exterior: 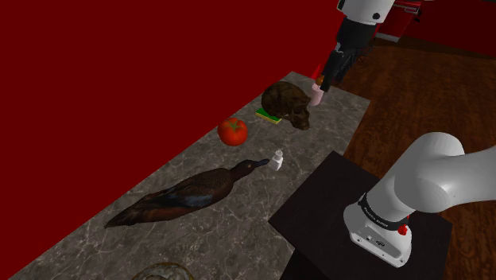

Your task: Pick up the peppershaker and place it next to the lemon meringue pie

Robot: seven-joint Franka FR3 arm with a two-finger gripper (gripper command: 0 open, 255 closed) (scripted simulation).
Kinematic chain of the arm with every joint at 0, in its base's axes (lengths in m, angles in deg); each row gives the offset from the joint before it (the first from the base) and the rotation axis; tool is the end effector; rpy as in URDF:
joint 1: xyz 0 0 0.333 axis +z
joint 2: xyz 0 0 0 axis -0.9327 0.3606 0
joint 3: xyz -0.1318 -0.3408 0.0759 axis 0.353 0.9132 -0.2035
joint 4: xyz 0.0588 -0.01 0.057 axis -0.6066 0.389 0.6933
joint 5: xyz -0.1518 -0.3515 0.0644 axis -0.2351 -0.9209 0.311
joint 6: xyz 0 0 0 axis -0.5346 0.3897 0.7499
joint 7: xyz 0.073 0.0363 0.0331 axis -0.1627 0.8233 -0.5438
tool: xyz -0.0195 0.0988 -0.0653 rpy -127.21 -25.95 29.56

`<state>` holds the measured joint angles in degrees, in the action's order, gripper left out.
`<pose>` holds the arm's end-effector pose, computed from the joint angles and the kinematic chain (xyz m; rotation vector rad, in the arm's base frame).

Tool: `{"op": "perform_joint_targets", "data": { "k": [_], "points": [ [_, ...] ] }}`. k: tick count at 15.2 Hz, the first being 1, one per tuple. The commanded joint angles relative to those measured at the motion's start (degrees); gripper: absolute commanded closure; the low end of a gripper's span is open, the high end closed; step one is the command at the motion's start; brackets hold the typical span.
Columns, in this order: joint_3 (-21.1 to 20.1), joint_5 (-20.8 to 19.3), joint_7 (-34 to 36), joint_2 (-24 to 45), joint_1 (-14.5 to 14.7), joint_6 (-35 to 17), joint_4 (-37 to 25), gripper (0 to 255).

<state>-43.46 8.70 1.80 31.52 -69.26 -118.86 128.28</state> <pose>0.2550 -0.0054 0.6082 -3.0610 -0.0365 -0.0287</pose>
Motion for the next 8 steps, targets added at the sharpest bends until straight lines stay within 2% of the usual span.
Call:
{"op": "perform_joint_targets", "data": {
  "k": [1, 8],
  "points": [
    [0.0, 0.0, 0.0, 0.0, 0.0, 0.0, 0.0, 0],
    [-2.7, 0.3, 2.6, 8.1, 0.2, -12.0, 6.9, 0]
  ]
}}
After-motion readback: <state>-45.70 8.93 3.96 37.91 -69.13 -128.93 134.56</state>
